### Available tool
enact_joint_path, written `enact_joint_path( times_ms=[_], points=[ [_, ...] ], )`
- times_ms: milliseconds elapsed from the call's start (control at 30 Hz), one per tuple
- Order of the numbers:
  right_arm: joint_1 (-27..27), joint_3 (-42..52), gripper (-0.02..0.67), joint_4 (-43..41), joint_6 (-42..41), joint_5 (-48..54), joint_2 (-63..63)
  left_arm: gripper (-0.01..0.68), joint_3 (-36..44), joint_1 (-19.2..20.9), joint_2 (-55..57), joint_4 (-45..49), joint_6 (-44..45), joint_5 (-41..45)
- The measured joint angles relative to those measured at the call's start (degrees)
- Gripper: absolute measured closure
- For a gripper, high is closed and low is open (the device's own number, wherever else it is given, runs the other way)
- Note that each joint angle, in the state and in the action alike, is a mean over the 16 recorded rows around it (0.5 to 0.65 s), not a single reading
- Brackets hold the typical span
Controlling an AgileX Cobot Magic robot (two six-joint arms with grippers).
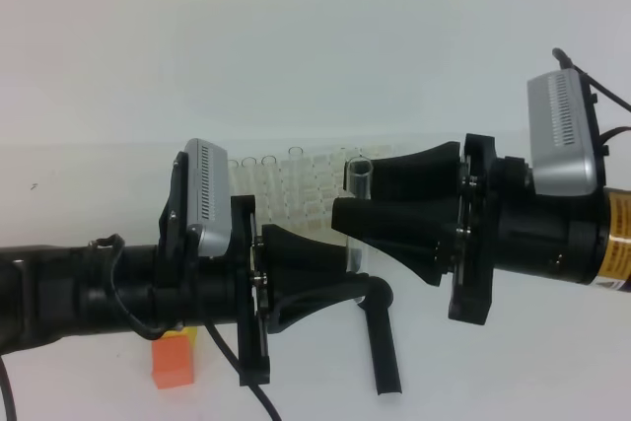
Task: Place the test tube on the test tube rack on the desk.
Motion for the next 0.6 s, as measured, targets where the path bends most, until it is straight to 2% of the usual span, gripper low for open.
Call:
enact_joint_path(
  times_ms=[367,500,600],
  points=[
    [0.21,-0.15,0.500,0.16,-2.12,0.29,0.54,0.656,0.00,0.00,0.00,0.00,-2.24,-0.62],
    [0.22,-0.20,0.524,0.25,-2.26,0.63,0.54,0.590,0.00,0.00,0.00,0.00,-5.48,-1.51],
    [0.22,-0.22,0.525,0.07,-1.88,1.31,0.54,0.500,0.00,0.00,0.00,0.00,-9.13,-2.45]
  ],
)
